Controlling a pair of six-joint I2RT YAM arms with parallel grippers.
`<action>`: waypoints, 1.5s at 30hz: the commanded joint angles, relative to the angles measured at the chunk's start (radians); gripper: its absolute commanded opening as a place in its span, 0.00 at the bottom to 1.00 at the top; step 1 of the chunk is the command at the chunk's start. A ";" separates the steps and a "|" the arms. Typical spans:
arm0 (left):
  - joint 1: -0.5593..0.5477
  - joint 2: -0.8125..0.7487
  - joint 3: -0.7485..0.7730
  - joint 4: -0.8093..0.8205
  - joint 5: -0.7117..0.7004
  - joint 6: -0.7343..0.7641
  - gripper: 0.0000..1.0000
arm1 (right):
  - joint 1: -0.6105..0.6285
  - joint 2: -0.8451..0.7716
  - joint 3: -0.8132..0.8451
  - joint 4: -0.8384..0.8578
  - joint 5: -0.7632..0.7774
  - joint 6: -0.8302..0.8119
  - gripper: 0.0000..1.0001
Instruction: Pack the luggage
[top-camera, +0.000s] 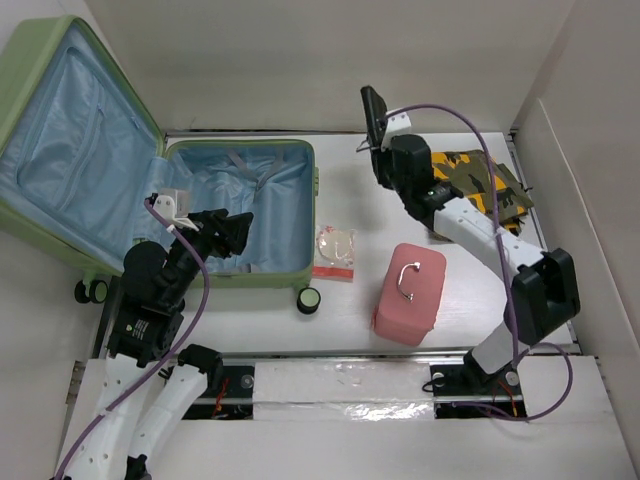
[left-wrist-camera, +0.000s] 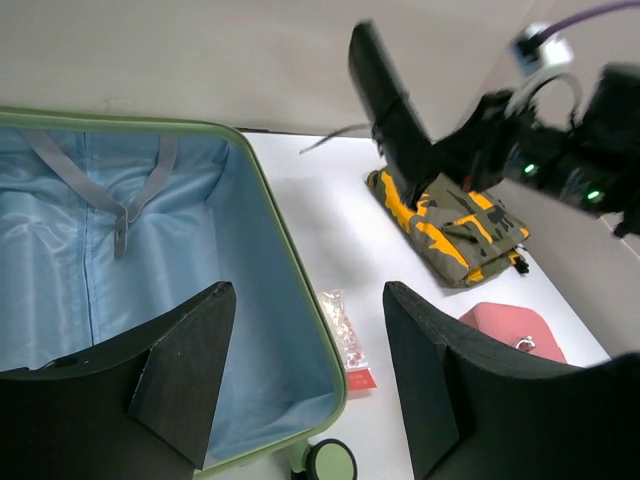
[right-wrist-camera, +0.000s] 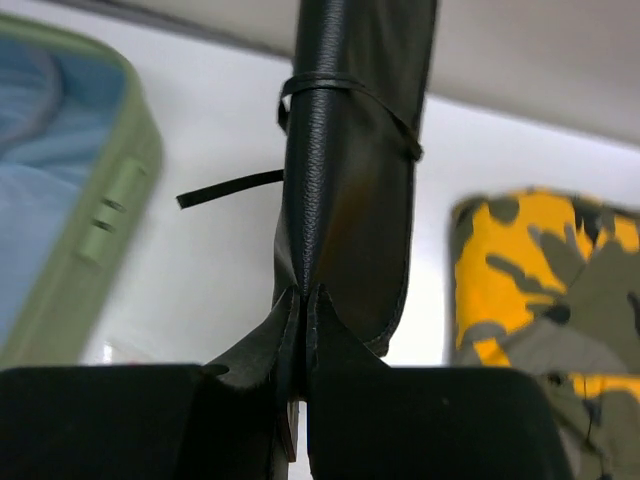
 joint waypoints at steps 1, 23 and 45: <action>0.004 -0.011 -0.010 0.047 -0.013 0.011 0.58 | 0.037 -0.061 0.124 0.054 -0.158 -0.051 0.00; 0.004 -0.052 -0.010 0.038 -0.077 -0.001 0.55 | 0.332 0.116 0.272 -0.101 -0.191 -0.104 0.66; 0.004 -0.060 -0.013 0.047 -0.057 -0.001 0.56 | 0.013 0.383 0.097 -0.201 -0.531 -0.005 0.57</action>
